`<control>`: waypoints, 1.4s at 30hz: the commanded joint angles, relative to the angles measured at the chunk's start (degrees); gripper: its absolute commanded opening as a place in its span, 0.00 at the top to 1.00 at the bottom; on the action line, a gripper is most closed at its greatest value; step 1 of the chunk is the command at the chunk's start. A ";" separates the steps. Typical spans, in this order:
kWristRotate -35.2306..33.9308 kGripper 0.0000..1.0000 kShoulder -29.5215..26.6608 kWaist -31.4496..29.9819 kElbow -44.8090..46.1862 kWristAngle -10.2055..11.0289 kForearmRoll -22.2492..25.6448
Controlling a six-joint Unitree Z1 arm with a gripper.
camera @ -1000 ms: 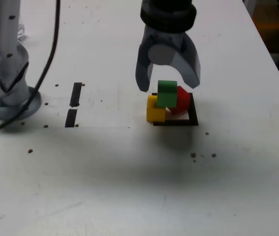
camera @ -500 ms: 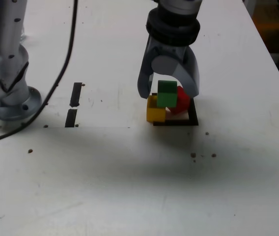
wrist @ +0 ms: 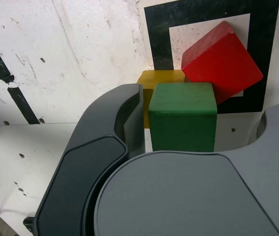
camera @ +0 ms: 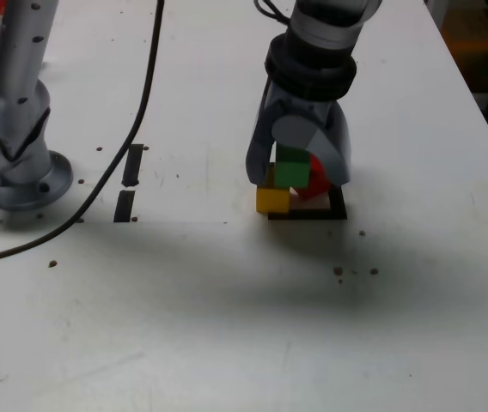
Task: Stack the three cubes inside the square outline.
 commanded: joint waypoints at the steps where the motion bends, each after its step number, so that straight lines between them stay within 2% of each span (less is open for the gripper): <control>1: 0.09 0.20 0.19 0.36 0.37 -0.54 -0.06; 4: 0.00 0.38 0.24 1.13 1.16 -1.99 -0.13; 7: 0.17 0.65 0.01 1.65 1.50 -2.68 -2.11; 11: 1.29 0.79 -0.09 1.66 1.40 -3.54 -4.61; 17: 2.14 0.82 -0.34 1.66 0.98 -4.31 -5.08; 24: 2.16 0.87 -2.73 1.58 0.49 -3.79 -3.15; 28: 1.87 0.87 -5.44 1.34 -0.49 -3.03 -0.49; 33: 1.10 0.87 -10.06 2.02 -2.20 -0.32 4.72; 36: 1.20 0.87 -11.32 3.94 -1.57 0.71 5.43; 42: 2.25 0.87 -11.65 7.86 0.57 1.32 4.26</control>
